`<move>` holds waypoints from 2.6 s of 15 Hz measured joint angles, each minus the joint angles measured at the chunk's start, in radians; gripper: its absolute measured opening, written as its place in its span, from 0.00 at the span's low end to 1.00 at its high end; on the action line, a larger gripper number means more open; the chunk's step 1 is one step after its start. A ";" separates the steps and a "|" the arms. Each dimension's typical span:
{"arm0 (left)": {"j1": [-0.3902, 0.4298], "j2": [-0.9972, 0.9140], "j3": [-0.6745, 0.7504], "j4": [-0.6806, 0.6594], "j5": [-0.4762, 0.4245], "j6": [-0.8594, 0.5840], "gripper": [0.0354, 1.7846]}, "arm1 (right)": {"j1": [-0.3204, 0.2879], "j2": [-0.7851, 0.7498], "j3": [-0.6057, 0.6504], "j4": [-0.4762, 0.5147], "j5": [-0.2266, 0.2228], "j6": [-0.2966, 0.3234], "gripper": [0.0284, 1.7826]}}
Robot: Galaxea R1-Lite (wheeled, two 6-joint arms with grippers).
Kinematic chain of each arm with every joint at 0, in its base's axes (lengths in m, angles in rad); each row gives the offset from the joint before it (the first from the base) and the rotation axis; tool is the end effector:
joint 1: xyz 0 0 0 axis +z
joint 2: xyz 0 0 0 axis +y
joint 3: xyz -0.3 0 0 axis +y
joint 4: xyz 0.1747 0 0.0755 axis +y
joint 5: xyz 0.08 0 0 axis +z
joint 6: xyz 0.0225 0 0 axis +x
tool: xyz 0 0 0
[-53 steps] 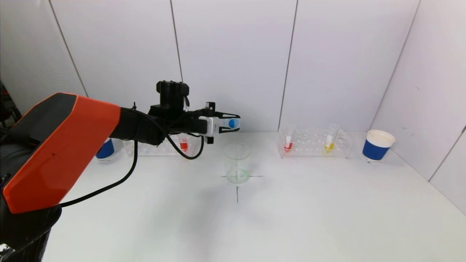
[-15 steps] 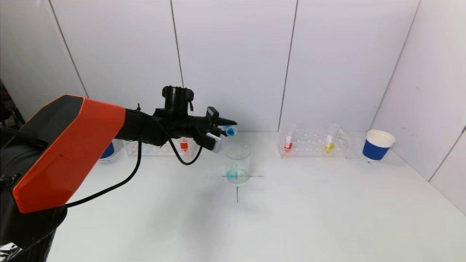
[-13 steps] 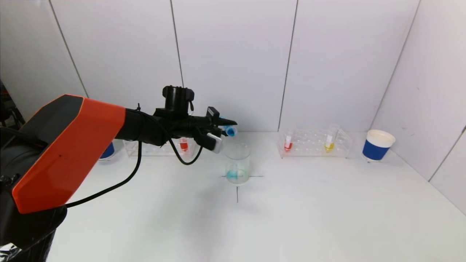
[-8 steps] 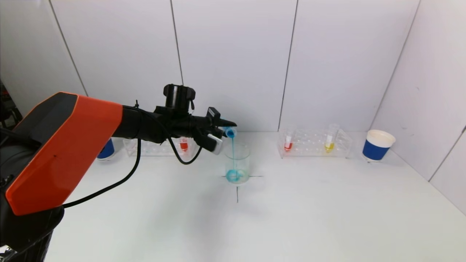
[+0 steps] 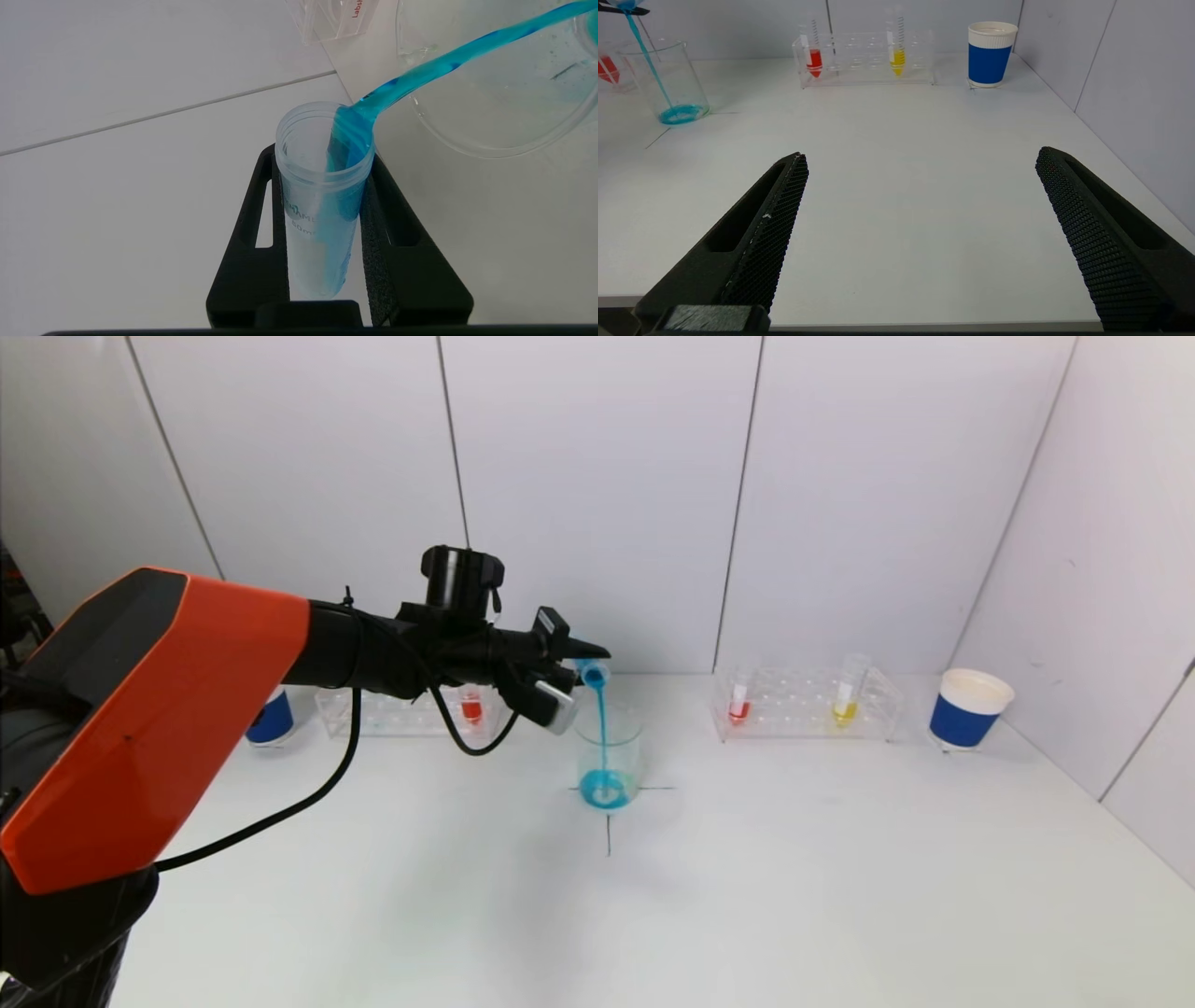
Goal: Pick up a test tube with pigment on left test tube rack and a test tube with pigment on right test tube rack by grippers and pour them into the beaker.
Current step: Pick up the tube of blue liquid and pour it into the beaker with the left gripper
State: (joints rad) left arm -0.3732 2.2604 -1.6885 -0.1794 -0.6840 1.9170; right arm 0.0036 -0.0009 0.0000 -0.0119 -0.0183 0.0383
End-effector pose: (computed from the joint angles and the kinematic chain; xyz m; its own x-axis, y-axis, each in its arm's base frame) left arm 0.4312 -0.1841 0.1631 0.4364 -0.8495 -0.2965 0.0547 -0.3038 0.9512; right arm -0.0229 -0.0005 0.0767 0.9998 -0.0147 0.0128 0.0142 0.9992 0.0385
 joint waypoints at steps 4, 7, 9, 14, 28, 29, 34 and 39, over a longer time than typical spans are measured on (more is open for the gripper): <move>-0.005 -0.006 0.000 0.006 0.000 0.023 0.24 | 0.000 0.000 0.000 0.000 0.000 0.000 1.00; -0.008 -0.012 0.000 0.006 0.000 0.039 0.24 | 0.000 0.000 0.000 0.000 0.000 0.000 1.00; -0.009 -0.016 0.001 0.006 -0.001 0.049 0.24 | -0.001 0.000 0.000 0.000 0.000 0.000 1.00; -0.009 -0.020 0.001 0.007 0.000 0.066 0.24 | 0.000 0.000 0.000 0.000 0.000 0.000 1.00; -0.013 -0.018 -0.018 0.006 0.011 0.154 0.24 | -0.001 0.000 0.000 0.000 0.000 0.000 1.00; -0.013 -0.017 -0.024 0.006 0.011 0.157 0.24 | -0.001 0.000 0.000 0.000 0.000 0.000 1.00; -0.015 -0.013 -0.029 0.006 0.011 0.159 0.24 | 0.000 0.000 0.000 0.000 0.000 0.000 1.00; -0.016 -0.011 -0.025 0.006 0.011 0.161 0.24 | 0.000 0.000 0.000 0.000 0.000 0.000 1.00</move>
State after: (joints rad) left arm -0.3896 2.2489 -1.7132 -0.1732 -0.6726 2.0777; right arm 0.0036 -0.0009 0.0000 -0.0119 -0.0183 0.0383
